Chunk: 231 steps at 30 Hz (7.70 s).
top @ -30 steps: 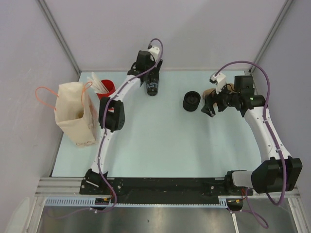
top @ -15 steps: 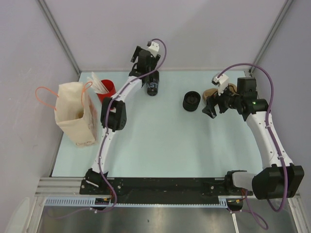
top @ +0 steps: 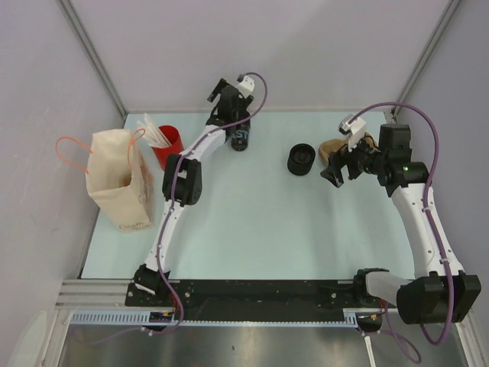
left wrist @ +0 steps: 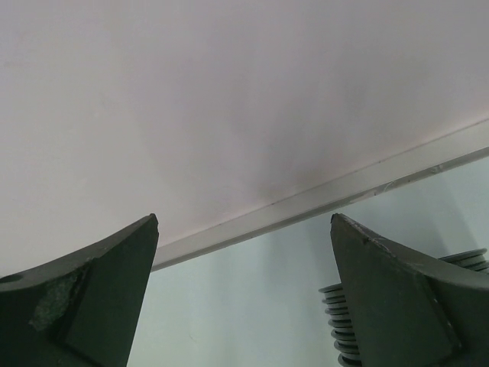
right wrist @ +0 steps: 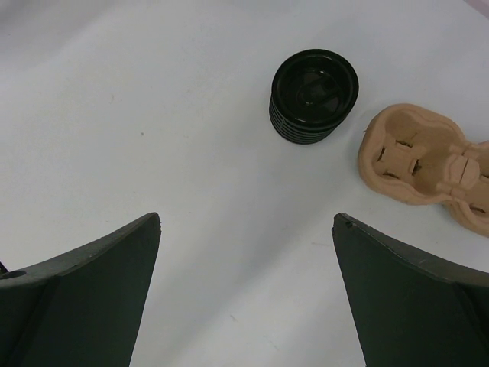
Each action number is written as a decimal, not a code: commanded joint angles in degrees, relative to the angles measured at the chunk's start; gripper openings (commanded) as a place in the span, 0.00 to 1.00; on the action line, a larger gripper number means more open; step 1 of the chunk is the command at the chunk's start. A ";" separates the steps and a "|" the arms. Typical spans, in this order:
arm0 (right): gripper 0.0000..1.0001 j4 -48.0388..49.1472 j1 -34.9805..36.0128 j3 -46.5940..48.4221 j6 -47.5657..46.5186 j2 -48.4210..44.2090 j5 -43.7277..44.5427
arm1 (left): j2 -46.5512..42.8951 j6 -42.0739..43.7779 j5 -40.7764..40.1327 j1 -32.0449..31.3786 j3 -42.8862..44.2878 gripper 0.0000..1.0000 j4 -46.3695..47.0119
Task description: Pack the takeout coffee
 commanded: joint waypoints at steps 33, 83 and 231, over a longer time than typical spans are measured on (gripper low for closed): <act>1.00 3.19 5.16 4.97 -2.14 9.78 -4.03 | -13.24 -3.37 24.24 1.79 -6.42 0.99 -20.71; 0.95 33.60 7.18 73.28 37.06 87.41 -23.91 | -16.23 -7.68 30.83 -2.43 -14.77 0.99 -27.30; 0.22 5.12 25.46 64.05 14.74 66.15 -13.10 | -41.36 -17.35 54.21 7.32 -55.02 0.83 -16.76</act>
